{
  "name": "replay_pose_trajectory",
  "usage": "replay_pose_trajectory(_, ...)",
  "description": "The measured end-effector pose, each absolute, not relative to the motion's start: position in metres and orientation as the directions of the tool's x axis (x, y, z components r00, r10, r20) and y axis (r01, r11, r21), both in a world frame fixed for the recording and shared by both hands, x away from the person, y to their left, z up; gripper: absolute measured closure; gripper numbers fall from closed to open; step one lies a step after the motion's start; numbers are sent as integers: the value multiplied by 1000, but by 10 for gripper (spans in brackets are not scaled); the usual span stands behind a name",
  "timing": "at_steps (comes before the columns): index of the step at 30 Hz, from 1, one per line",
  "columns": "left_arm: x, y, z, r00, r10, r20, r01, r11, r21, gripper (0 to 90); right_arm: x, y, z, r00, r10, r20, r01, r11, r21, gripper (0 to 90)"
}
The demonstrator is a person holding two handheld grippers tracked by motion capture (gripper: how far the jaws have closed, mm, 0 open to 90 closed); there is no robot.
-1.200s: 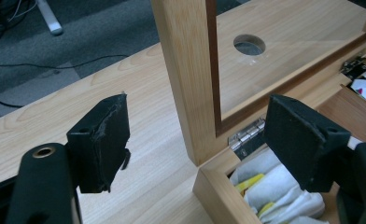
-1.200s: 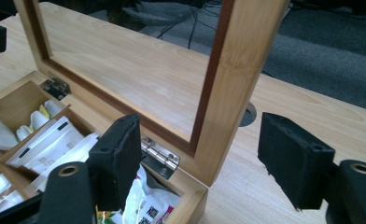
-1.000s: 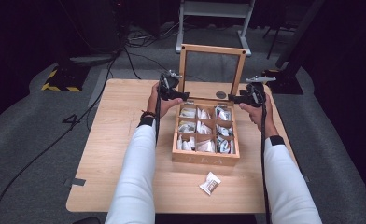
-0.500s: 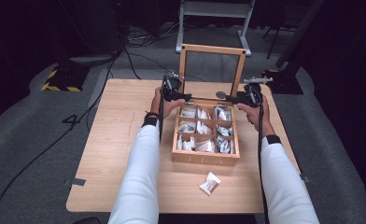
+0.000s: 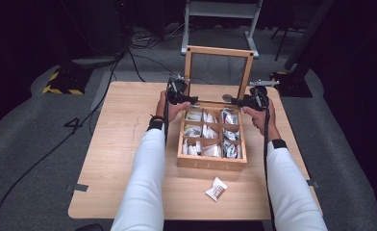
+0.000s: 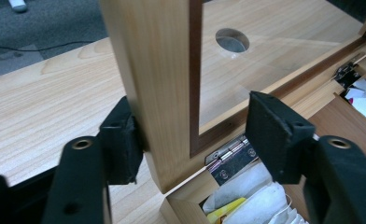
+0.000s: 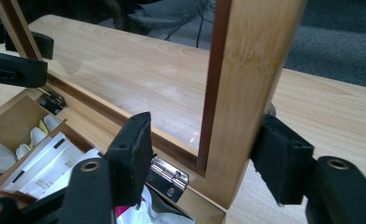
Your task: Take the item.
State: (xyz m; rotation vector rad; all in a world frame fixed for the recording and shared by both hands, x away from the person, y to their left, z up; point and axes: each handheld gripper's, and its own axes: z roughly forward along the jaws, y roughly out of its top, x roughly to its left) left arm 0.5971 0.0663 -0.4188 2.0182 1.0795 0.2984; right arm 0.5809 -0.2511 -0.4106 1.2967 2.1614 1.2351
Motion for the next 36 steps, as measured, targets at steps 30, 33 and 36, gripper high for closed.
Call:
replay_pose_trajectory(30,577,86,-403,674,719,-172,513,-287,809,481,562,-255,-402,-587,805,89,453,236,860,506)
replay_pose_trajectory(33,573,87,-400,684,711,-164,505,-299,810,478,560,-258,-401,-601,793,99,451,234,861,502)
replay_pose_trajectory(36,571,89,-396,688,706,-169,496,-287,820,479,557,-258,-398,-607,790,88,437,239,867,502)
